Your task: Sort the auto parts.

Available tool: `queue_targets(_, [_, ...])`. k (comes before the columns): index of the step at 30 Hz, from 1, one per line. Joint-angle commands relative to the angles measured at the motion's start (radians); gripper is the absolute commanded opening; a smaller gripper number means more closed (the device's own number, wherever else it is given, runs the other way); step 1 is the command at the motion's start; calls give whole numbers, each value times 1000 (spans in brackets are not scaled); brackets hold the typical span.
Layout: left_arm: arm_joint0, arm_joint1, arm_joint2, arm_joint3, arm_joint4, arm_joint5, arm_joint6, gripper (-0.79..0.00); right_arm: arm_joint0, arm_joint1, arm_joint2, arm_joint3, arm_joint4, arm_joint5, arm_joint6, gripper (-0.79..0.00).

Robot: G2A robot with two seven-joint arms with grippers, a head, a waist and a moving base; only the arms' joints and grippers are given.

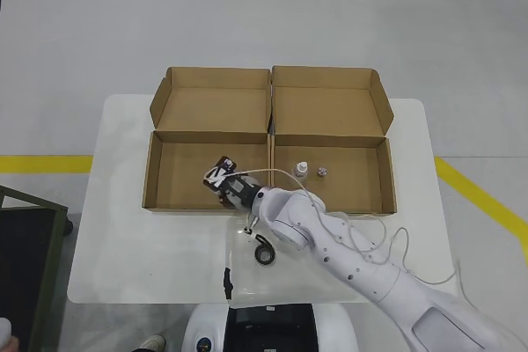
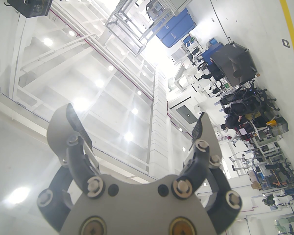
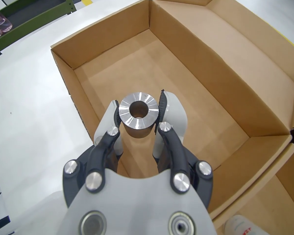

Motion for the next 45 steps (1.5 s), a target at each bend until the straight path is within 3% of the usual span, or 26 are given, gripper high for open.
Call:
queue_targets(1, [0,0,0,0,0,0,0,0,10,-8,-1,25,-2,0,6,-785])
queue_targets(11, [0,0,0,0,0,0,0,0,16,-34,7,96,-13,-7,26,-785])
queue_targets(14, [0,0,0,0,0,0,0,0,11,-39,10,107,-18,-15,30,-686])
queue_targets(18, [0,0,0,0,0,0,0,0,5,-45,17,115,-21,-26,38,-468])
queue_targets(22, [0,0,0,0,0,0,0,0,-2,-48,28,106,-20,-42,46,-400])
queue_targets(23, [0,0,0,0,0,0,0,0,-4,-48,32,102,-22,-43,48,-283])
queue_targets(24, [0,0,0,0,0,0,0,0,-7,-49,36,98,-24,-44,50,-222])
queue_targets(26, [0,0,0,0,0,0,0,0,-11,-48,47,85,-27,-51,47,-188])
queue_targets(36, [0,0,0,0,0,0,0,0,-92,-13,155,-115,-74,-123,31,-169])
queue_targets(40, [0,0,0,0,0,0,0,0,-166,13,211,-232,-107,-179,41,-102])
queue_targets(45, [0,0,0,0,0,0,0,0,-272,45,285,-366,-134,-262,46,-139])
